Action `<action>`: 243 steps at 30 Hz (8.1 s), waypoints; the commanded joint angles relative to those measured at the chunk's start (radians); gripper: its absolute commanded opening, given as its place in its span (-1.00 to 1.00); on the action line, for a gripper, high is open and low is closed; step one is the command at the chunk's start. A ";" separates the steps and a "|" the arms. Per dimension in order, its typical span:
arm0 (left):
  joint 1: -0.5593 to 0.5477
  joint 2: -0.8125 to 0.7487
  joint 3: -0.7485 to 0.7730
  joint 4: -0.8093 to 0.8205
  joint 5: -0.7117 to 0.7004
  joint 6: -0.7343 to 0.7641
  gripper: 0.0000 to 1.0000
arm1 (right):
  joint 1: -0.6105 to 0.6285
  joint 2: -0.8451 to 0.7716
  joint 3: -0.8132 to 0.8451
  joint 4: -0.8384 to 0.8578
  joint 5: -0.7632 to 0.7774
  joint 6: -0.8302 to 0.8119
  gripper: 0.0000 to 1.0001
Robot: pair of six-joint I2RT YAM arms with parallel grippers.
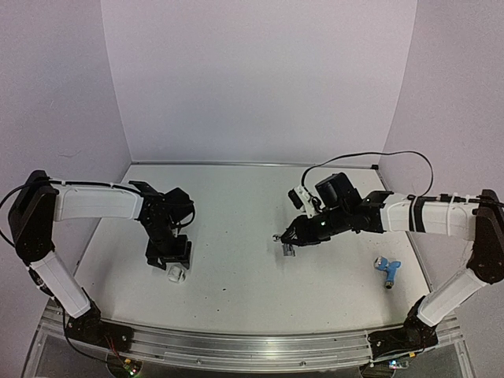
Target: Install the water faucets
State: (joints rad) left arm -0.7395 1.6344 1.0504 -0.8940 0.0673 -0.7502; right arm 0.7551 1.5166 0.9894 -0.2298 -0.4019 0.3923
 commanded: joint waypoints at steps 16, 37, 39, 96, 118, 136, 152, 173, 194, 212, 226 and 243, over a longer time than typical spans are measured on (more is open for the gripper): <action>-0.014 0.043 0.124 0.041 0.029 0.072 -0.83 | 0.001 -0.083 0.033 0.029 0.071 -0.014 -1.00; 0.141 -0.145 0.108 1.068 1.056 -0.474 -1.00 | 0.121 -0.203 0.201 0.092 0.120 -0.787 -1.00; 0.140 -0.177 0.094 1.097 1.073 -0.556 -1.00 | 0.159 -0.175 0.236 0.103 0.143 -0.859 -1.00; 0.124 -0.368 -0.067 1.304 1.102 -0.563 -1.00 | 0.209 0.053 0.411 0.429 -0.355 -0.636 -1.00; 0.125 -0.276 0.072 0.652 1.065 -0.056 -1.00 | 0.208 0.133 0.650 0.023 -0.482 -0.708 -1.00; 0.124 -0.264 0.170 0.590 1.002 0.275 -1.00 | 0.207 0.249 0.670 0.302 -0.632 -0.288 -1.00; 0.121 -0.267 0.270 0.418 0.952 0.762 -0.99 | 0.152 0.247 0.544 0.765 -0.602 0.174 -1.00; 0.167 -0.190 0.362 0.503 0.935 0.533 -1.00 | 0.032 0.128 0.436 0.208 -0.494 -0.189 -1.00; -0.056 0.033 0.135 0.178 -0.440 -0.071 -1.00 | 0.100 0.171 0.321 -0.374 0.333 -0.680 -1.00; -0.061 -0.003 0.046 0.266 -0.410 -0.065 -1.00 | 0.147 0.349 0.232 -0.188 0.324 -0.732 -0.40; -0.060 -0.098 0.010 0.288 -0.390 -0.057 -1.00 | 0.148 0.266 0.244 -0.146 0.339 -0.118 0.96; -0.003 -0.280 -0.063 0.483 -0.030 -0.141 -1.00 | 0.133 0.150 -0.269 0.620 0.365 0.080 0.55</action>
State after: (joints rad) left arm -0.7815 1.4361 1.0279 -0.5377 -0.1158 -0.8272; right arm 0.8864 1.6485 0.7349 0.1284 -0.0242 0.4774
